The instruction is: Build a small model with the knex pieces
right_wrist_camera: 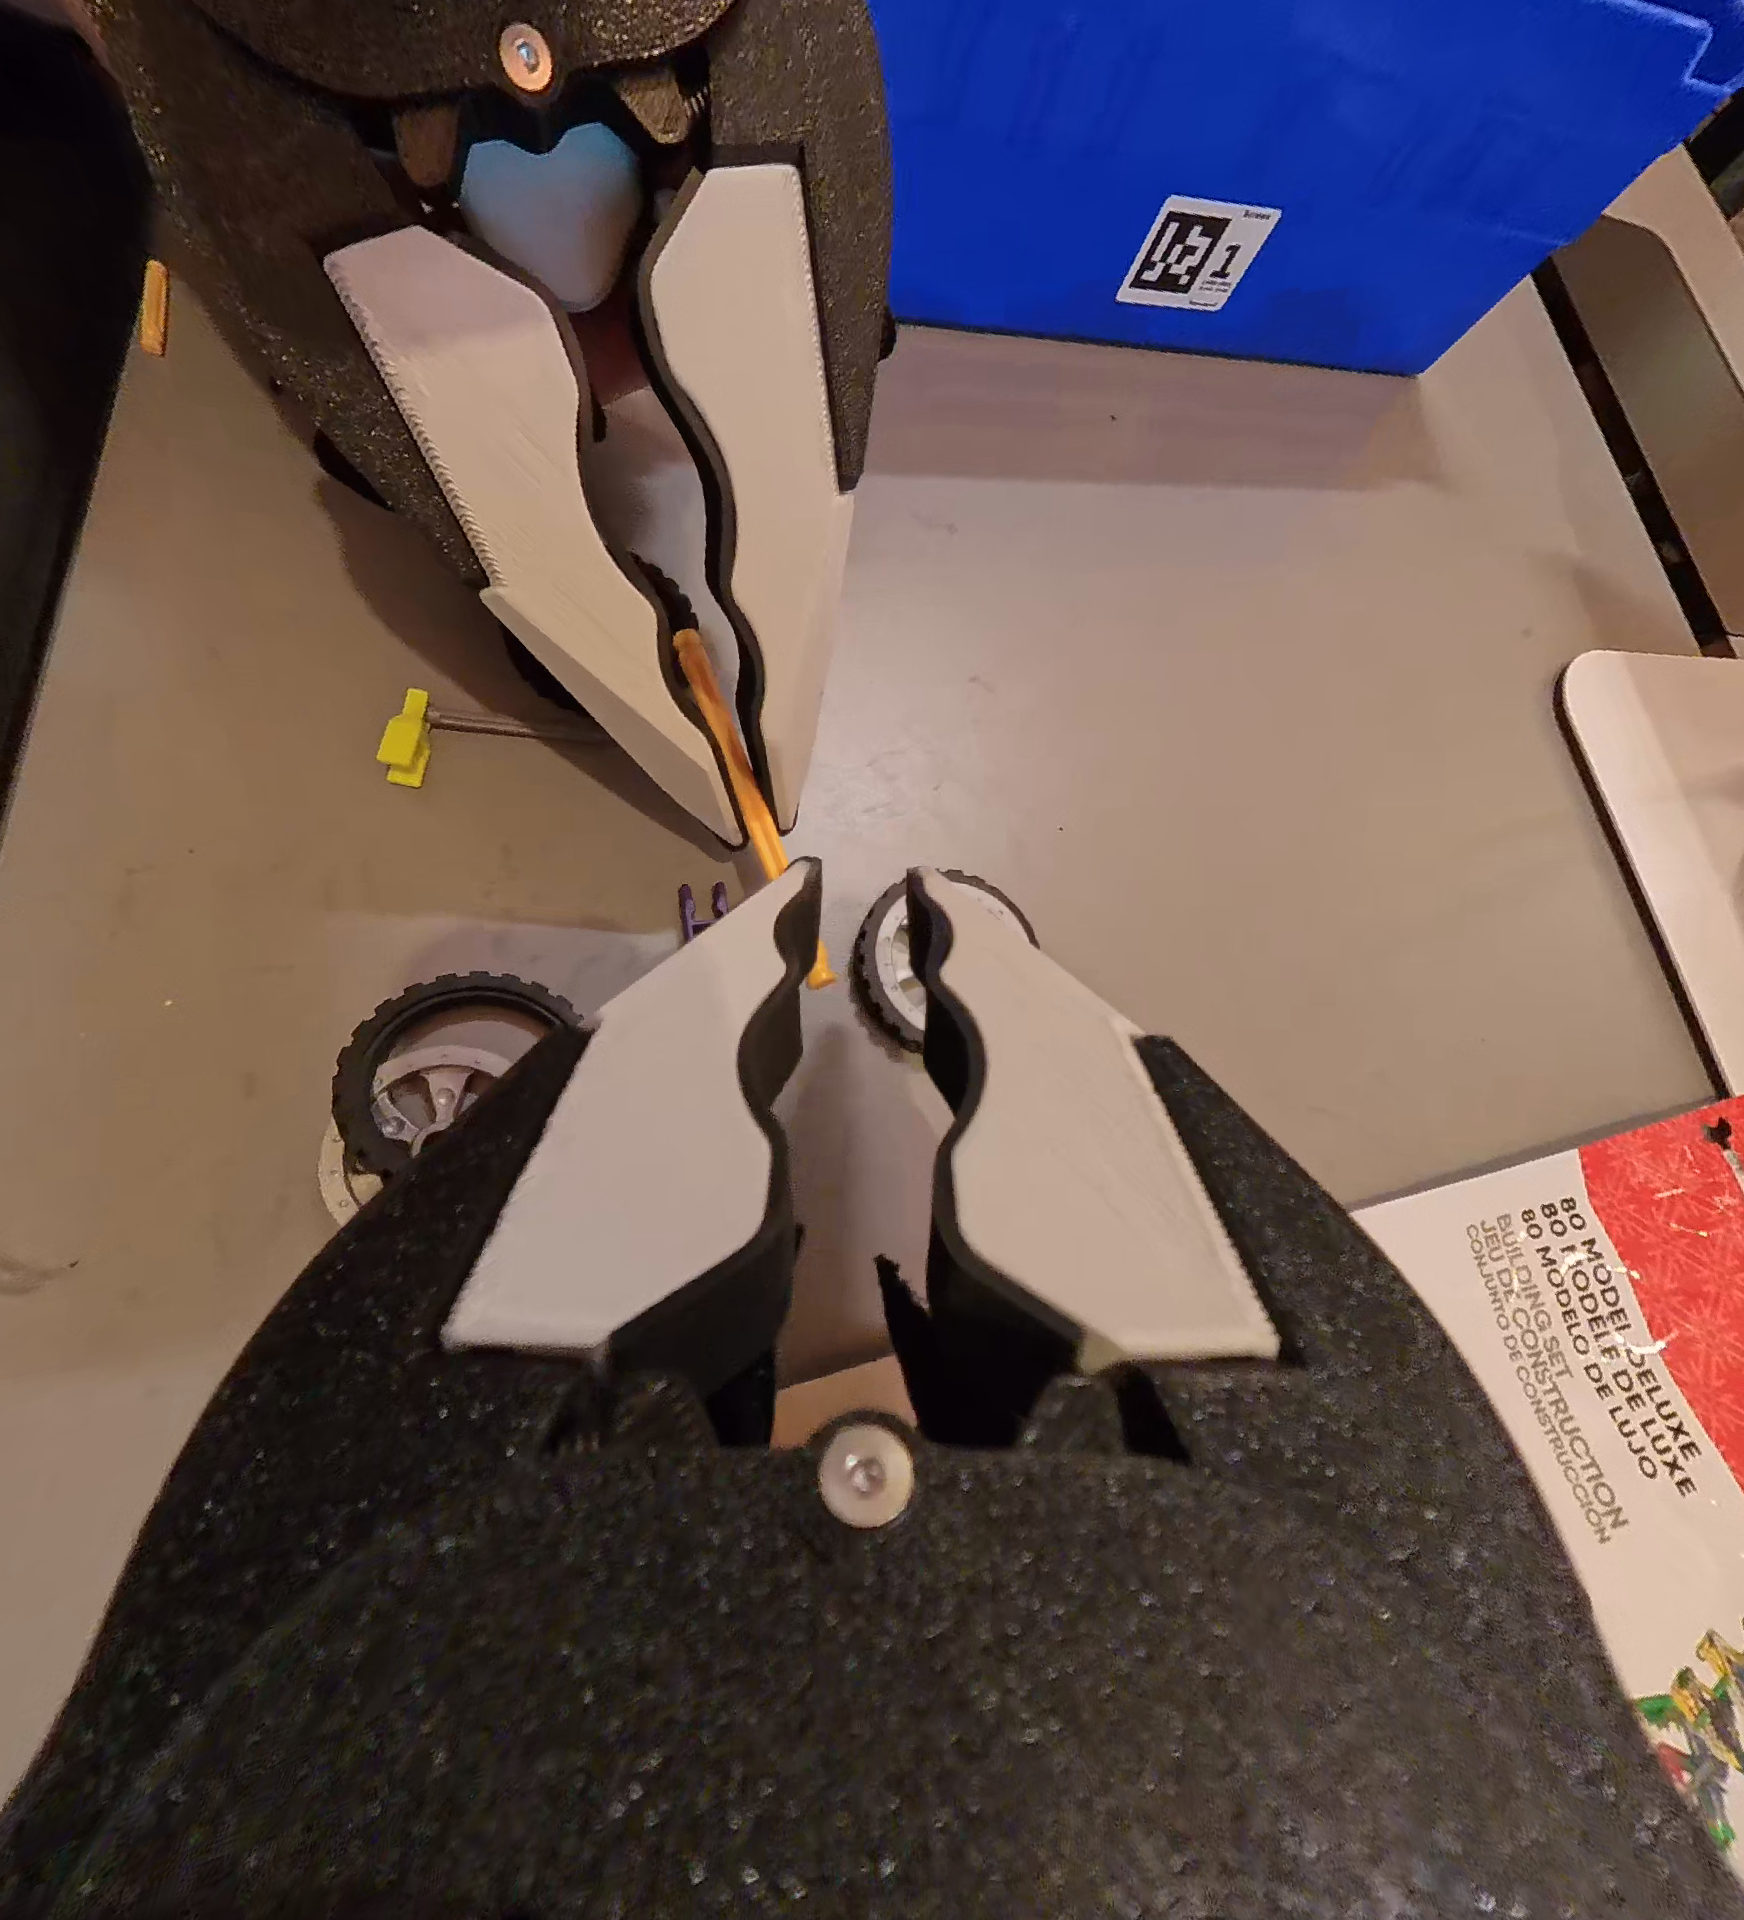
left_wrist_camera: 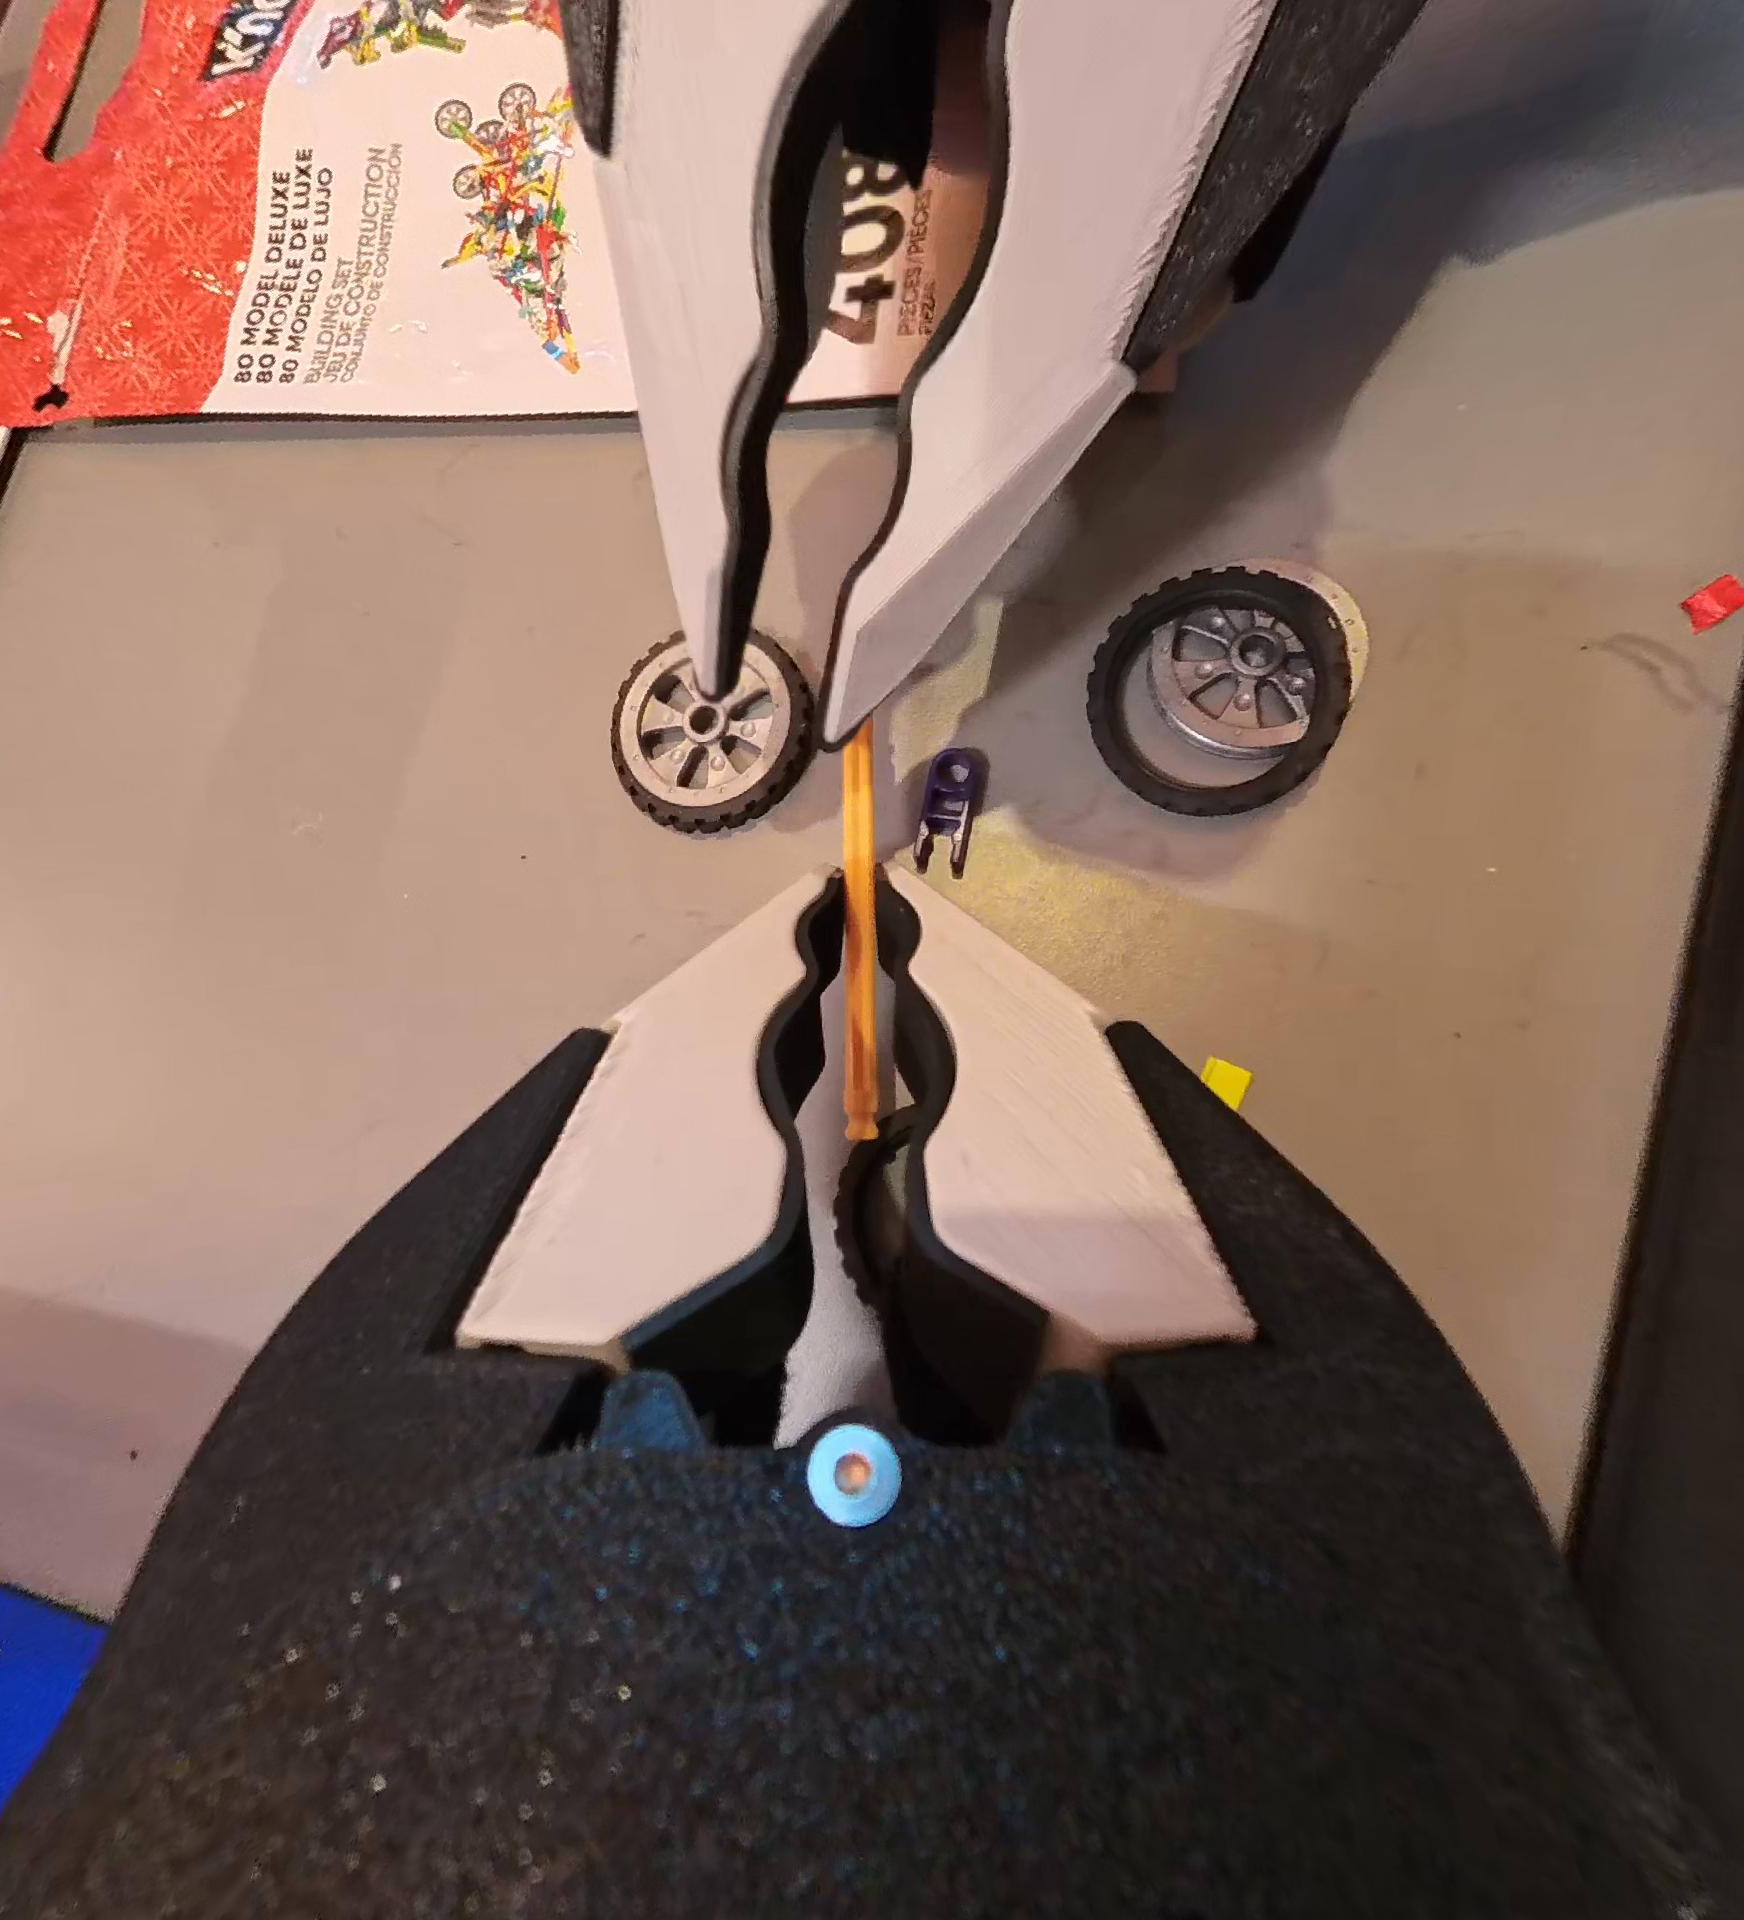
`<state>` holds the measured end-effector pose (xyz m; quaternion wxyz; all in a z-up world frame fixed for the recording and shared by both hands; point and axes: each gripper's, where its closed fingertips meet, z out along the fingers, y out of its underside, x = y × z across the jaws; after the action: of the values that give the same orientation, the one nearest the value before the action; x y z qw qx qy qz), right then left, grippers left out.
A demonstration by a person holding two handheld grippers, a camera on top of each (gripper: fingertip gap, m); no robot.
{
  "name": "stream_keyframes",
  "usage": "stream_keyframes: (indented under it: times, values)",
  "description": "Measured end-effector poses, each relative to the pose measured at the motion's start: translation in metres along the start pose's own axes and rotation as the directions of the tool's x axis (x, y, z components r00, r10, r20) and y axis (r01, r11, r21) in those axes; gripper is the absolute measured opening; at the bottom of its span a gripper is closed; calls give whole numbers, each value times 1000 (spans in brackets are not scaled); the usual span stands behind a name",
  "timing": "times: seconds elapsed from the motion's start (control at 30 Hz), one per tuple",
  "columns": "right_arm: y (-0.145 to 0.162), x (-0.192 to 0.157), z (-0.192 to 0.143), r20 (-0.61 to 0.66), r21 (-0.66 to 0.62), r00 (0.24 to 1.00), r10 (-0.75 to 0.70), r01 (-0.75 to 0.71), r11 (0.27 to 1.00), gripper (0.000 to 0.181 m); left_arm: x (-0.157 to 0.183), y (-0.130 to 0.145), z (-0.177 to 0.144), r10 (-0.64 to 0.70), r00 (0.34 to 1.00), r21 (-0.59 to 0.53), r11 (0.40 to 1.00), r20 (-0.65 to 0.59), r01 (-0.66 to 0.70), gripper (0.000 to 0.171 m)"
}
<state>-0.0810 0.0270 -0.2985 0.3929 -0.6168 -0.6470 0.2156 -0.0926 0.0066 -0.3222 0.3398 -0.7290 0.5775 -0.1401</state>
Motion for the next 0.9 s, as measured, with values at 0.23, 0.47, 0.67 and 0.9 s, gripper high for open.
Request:
stream_keyframes:
  times: [0.23, 0.47, 0.67, 0.9]
  values:
    - [4, -1, -3, 0, -41, 1000, -8, 8, 999, 16, -3, 5, -2, -65, 998, -17, 998, -16, 65, 3]
    - [12, -26, -1, 123, -110, 992, -4, 17, 994, 16, -8, 15, -2, -134, 991, -59, 989, -13, 133, 3]
    - [23, -35, 10, 138, -188, 990, -33, 59, 980, 15, -5, 17, 1, -144, 989, -68, 988, -38, 141, 3]
    - [23, -32, 10, 120, -188, 992, -35, 57, 981, 10, -5, 17, 1, -131, 991, -67, 989, -40, 128, 3]
